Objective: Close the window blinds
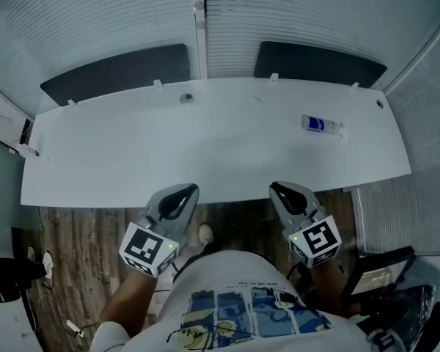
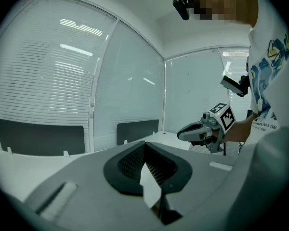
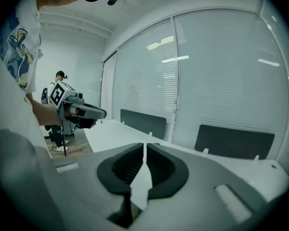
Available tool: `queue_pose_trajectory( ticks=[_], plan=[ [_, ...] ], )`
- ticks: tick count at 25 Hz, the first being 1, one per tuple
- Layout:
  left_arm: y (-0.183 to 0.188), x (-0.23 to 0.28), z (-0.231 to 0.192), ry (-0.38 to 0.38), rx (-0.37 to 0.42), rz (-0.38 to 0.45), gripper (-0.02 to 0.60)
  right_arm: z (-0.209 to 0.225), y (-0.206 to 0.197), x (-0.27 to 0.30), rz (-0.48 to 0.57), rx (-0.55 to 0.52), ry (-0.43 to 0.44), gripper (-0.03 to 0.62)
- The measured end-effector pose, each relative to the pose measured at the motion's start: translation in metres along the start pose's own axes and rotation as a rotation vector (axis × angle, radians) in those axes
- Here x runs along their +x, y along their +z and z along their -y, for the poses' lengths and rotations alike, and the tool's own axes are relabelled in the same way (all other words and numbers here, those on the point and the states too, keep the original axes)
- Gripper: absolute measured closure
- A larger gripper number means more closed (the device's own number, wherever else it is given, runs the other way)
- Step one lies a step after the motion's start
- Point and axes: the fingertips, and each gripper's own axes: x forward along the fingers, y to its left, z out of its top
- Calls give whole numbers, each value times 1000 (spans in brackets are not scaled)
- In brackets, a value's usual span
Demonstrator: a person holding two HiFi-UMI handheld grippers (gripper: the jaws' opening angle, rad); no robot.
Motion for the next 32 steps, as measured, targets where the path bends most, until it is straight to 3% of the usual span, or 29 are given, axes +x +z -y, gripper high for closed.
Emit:
queue_pose_trajectory(
  ticks=[13,26,32],
  plan=[
    [-9,-11,98,63,10,15,577,-10,-43,-84,33,-14,68,577],
    [-23,-22,146,80,4,6,577,-17,-64,-122,45,-63,81,580],
    [-31,-11,164,49,10,-2,577,-14,-77,-138,45,-22,62,582]
  ],
)
